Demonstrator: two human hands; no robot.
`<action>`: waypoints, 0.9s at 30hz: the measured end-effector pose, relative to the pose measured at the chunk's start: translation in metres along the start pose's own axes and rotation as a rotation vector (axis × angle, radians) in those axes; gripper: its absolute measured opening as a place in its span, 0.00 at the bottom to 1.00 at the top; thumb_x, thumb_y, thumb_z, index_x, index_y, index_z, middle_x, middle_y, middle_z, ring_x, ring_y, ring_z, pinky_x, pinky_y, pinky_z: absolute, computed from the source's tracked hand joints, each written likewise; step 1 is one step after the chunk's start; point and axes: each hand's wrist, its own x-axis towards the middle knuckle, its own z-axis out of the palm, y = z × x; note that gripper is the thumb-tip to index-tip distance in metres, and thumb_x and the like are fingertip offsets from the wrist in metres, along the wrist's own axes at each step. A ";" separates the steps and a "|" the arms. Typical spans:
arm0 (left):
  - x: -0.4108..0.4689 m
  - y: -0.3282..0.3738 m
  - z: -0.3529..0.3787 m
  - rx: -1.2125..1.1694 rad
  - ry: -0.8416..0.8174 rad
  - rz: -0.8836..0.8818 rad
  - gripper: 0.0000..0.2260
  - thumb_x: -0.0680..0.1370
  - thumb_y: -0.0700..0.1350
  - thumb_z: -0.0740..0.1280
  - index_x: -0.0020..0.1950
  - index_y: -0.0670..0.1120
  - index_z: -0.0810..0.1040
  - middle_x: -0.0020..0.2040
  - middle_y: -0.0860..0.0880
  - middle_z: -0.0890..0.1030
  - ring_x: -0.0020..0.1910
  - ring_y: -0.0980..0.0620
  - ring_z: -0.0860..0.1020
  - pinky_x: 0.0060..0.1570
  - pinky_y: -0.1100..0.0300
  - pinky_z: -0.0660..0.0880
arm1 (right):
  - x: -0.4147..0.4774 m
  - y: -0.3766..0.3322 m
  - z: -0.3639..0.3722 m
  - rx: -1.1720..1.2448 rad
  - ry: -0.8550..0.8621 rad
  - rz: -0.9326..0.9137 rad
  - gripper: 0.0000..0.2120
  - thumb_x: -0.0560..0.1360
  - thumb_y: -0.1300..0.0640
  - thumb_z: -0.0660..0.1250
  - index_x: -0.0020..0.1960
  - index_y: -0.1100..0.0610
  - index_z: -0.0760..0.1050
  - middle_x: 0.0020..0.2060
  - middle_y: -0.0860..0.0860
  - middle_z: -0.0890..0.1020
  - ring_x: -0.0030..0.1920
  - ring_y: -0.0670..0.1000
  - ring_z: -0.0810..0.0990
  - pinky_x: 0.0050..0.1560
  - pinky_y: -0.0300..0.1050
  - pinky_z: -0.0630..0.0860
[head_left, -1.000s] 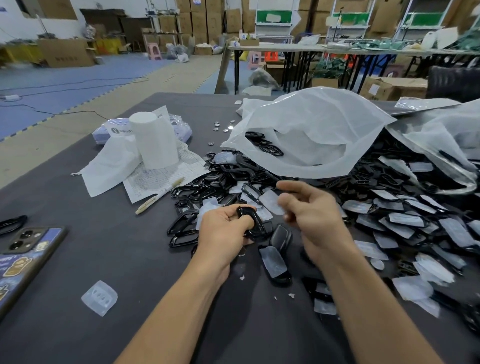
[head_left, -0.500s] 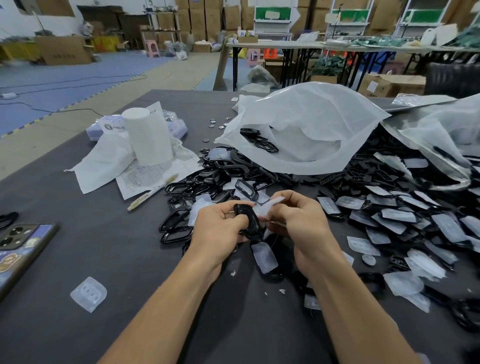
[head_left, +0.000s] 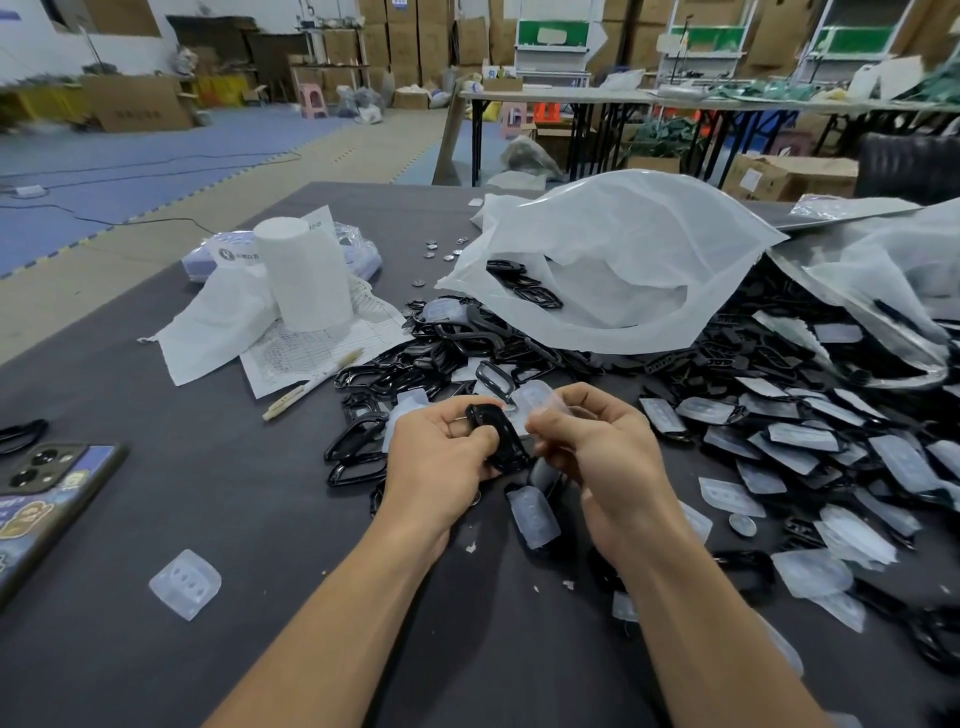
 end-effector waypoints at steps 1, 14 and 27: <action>0.000 -0.001 0.000 0.006 0.005 0.009 0.16 0.78 0.27 0.66 0.48 0.47 0.85 0.39 0.43 0.87 0.37 0.47 0.86 0.35 0.60 0.82 | -0.001 0.002 0.002 -0.027 0.000 -0.018 0.11 0.75 0.69 0.72 0.36 0.58 0.79 0.34 0.56 0.79 0.30 0.48 0.73 0.31 0.38 0.70; -0.003 0.002 0.002 -0.154 -0.102 -0.011 0.11 0.78 0.29 0.69 0.54 0.42 0.85 0.41 0.42 0.88 0.36 0.52 0.85 0.35 0.64 0.79 | -0.004 0.015 0.011 -0.517 0.105 -0.221 0.09 0.73 0.51 0.73 0.34 0.47 0.84 0.27 0.43 0.82 0.29 0.40 0.75 0.32 0.31 0.70; -0.003 0.007 0.003 -0.370 -0.239 -0.119 0.24 0.74 0.22 0.55 0.50 0.40 0.87 0.50 0.38 0.80 0.43 0.48 0.86 0.43 0.59 0.83 | 0.001 0.019 0.012 -0.704 0.281 -0.336 0.16 0.74 0.50 0.74 0.31 0.56 0.77 0.25 0.45 0.78 0.30 0.46 0.76 0.31 0.34 0.69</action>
